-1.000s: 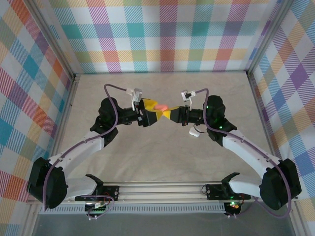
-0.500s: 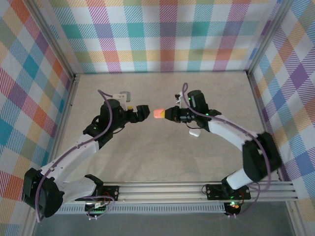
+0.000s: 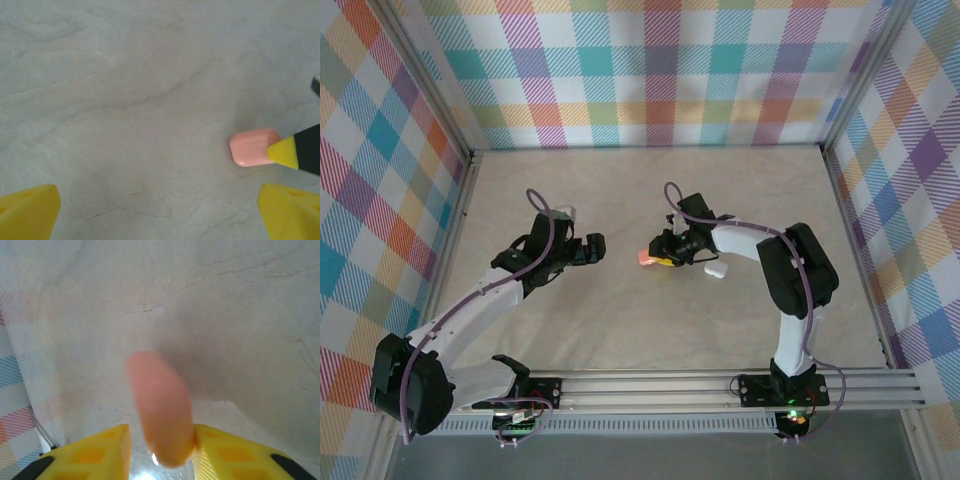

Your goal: Insert the wireless bluetooth earbuds into the charging case

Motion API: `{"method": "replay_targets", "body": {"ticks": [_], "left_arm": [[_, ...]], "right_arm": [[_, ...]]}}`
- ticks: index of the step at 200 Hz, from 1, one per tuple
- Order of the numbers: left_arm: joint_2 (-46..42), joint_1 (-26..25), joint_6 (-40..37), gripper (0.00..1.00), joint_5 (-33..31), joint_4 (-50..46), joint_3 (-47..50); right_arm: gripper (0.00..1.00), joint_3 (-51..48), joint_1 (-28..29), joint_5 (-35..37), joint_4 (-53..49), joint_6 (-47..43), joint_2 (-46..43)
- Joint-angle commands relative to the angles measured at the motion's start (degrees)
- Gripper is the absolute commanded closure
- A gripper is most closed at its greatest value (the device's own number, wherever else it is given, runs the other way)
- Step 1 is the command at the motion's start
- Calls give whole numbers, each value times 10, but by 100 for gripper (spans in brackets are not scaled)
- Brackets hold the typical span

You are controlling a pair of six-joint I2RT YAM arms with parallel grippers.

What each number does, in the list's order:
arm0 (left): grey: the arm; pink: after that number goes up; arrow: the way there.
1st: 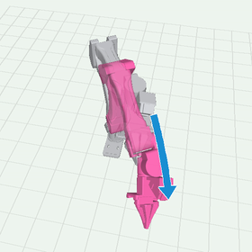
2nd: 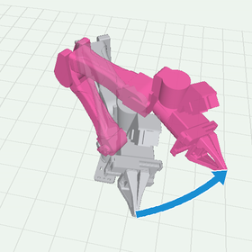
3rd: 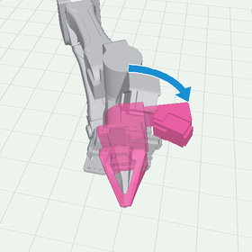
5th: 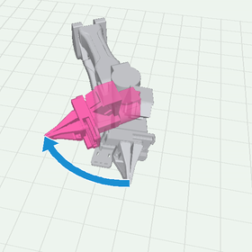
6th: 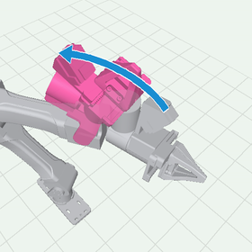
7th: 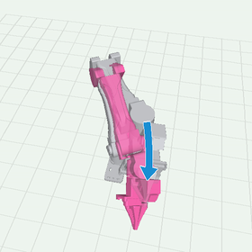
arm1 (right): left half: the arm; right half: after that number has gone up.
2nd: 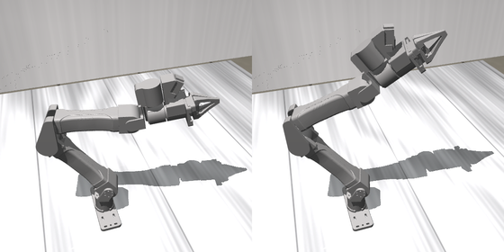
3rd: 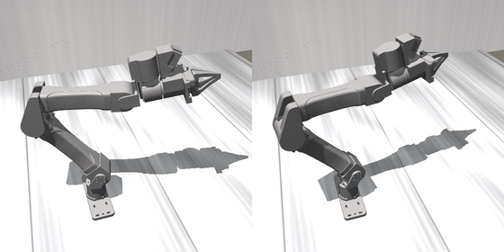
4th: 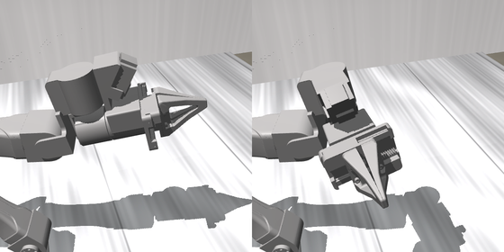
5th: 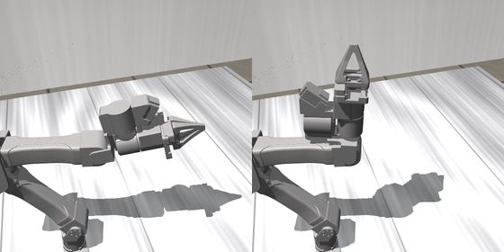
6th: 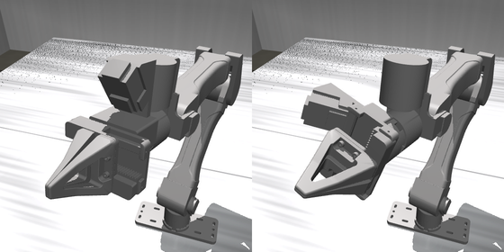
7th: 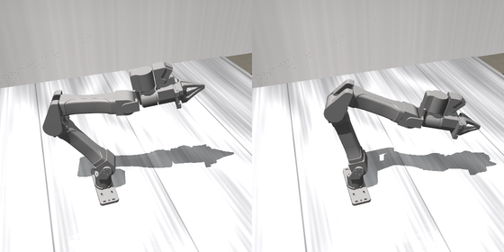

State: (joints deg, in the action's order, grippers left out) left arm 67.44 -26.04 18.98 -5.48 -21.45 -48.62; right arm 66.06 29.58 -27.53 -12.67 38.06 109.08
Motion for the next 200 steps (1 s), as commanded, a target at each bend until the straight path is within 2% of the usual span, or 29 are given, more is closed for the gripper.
{"method": "replay_targets", "body": {"ticks": [1, 35, 66, 78, 93, 109, 124, 144, 159, 176, 186, 200], "left_arm": [[8, 6, -24, 0, -16, -34, -32], [20, 14, -66, 0, -53, -52, -53], [33, 35, -152, 0, -133, 6, -38], [28, 51, -212, 0, -115, 79, -5], [26, 66, -265, 0, -143, 163, 46], [36, 108, -261, 0, -141, 215, 83], [36, 152, -237, 0, -108, 294, 139], [29, 198, -205, 0, -86, 411, 211], [36, 224, -188, 0, -79, 500, 252], [62, 236, -170, 0, -55, 593, 279], [88, 237, -169, 0, -39, 641, 287], [128, 237, -177, 0, -26, 665, 281]], "right_arm": [[55, 19, -1, 27, -55, -11, -14], [37, 34, -3, 101, -115, -57, -98], [20, 16, -24, 250, -130, -145, -202], [14, -32, -45, 332, -87, -181, -250], [0, -126, -77, 404, 22, -270, -309], [0, -242, -107, 500, 188, -343, -351], [0, -321, -148, 496, 305, -385, -366], [0, -369, -205, 463, 365, -363, -345], [0, -422, -227, 435, 490, -357, -312], [0, -427, -236, 405, 550, -389, -293], [0, -426, -249, 394, 554, -376, -277], [0, -455, -267, 365, 645, -366, -229]]}}
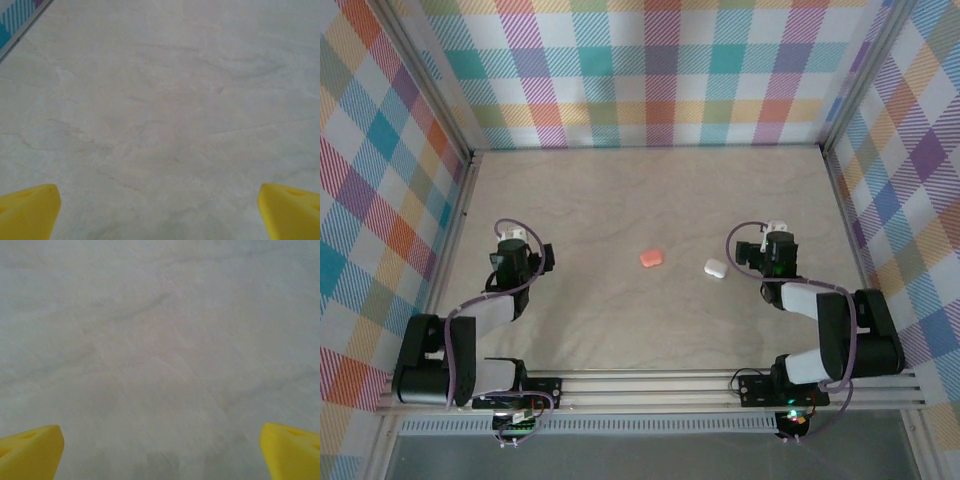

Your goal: Insert the wireless bluetooth earbuds into the charging case

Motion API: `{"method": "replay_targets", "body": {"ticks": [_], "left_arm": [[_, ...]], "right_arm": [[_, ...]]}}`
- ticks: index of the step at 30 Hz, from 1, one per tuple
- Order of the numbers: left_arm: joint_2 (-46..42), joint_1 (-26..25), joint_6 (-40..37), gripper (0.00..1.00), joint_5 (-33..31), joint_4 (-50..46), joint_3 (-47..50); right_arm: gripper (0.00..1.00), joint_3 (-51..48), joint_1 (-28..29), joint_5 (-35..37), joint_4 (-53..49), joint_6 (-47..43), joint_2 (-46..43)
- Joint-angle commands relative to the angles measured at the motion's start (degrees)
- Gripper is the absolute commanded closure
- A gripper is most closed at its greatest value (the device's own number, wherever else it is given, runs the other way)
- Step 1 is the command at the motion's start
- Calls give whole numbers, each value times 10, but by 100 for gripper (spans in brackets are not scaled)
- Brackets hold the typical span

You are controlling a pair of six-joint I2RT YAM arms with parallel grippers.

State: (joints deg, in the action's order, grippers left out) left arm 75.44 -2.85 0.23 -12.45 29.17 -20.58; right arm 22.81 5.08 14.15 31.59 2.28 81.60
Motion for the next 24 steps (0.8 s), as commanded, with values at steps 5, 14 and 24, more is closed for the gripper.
{"method": "replay_targets", "body": {"ticks": [5, 14, 24], "left_arm": [[146, 4, -8, 0, 89, 236, -7], [142, 2, -21, 0, 114, 165, -39], [142, 2, -21, 0, 114, 165, -38]], "right_arm": [[0, -21, -35, -56, 225, 4, 69], [0, -9, -35, -54, 190, 4, 62], [0, -4, -33, -61, 183, 0, 64]]}}
